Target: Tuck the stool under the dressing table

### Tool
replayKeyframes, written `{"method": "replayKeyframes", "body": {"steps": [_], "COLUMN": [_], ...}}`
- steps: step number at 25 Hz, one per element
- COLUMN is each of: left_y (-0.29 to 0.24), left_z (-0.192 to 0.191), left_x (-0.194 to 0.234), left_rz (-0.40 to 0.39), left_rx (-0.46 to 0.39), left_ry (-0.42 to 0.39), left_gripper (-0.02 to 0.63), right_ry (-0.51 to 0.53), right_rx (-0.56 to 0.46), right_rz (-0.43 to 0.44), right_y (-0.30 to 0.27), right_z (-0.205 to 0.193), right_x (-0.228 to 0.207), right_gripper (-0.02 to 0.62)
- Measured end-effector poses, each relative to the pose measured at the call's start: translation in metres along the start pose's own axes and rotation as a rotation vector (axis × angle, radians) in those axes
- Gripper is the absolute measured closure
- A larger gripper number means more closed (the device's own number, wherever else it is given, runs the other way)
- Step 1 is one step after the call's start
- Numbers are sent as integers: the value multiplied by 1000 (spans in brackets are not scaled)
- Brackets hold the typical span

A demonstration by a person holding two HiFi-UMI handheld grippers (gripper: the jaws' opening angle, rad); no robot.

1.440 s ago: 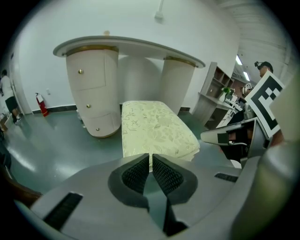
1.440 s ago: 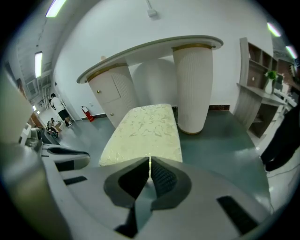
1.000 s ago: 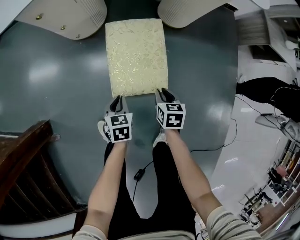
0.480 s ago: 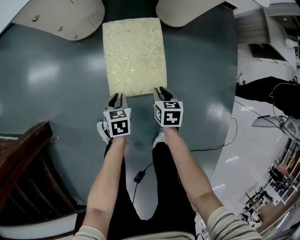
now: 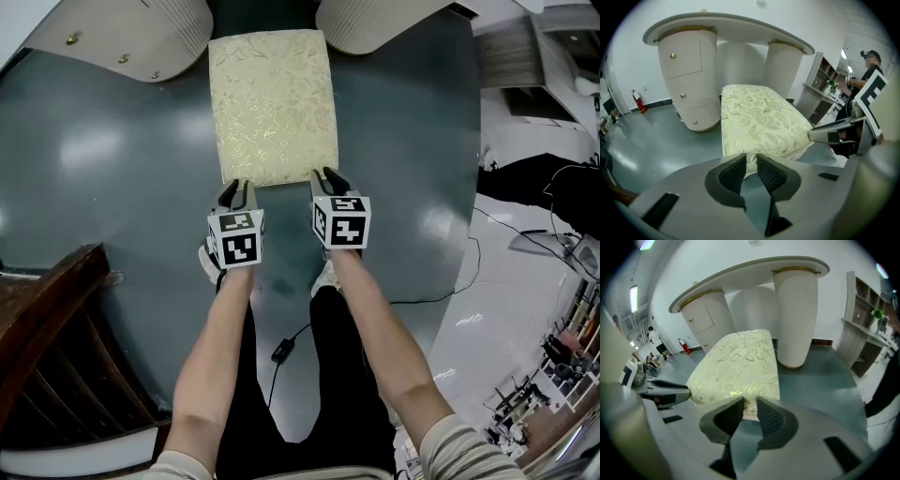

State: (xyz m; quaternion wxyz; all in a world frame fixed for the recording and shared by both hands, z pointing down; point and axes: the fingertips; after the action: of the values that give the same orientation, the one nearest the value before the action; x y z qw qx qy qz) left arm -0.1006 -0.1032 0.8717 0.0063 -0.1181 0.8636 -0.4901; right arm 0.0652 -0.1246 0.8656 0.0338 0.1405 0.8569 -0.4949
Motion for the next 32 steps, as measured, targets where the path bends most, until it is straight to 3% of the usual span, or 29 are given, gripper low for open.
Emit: {"method": "replayKeyframes", "body": {"steps": [23, 28, 32], "left_y": [-21, -35, -46], "left_z": [12, 59, 73], "left_x": [13, 31, 38], "left_rz": [10, 14, 11], "left_rx": [-24, -37, -19], "left_ry": [-11, -34, -41], "left_gripper": [534, 534, 535], "right_ry": [29, 30, 33], "right_rx": [-7, -6, 13], "right_rz": [-3, 2, 11], "right_y": [-23, -41, -52], "right_z": [13, 58, 73], "right_x": [1, 3, 3], "right_gripper": [503, 508, 511]}}
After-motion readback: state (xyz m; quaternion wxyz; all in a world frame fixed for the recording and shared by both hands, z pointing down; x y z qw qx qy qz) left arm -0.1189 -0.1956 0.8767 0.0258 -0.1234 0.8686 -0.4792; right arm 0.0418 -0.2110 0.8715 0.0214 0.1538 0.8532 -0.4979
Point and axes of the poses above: the fingertips, and each gripper's own axes: y backward along the fingers, x to its left, z out of its top, and after that the axes turned 2 degrees about -y, right-handed
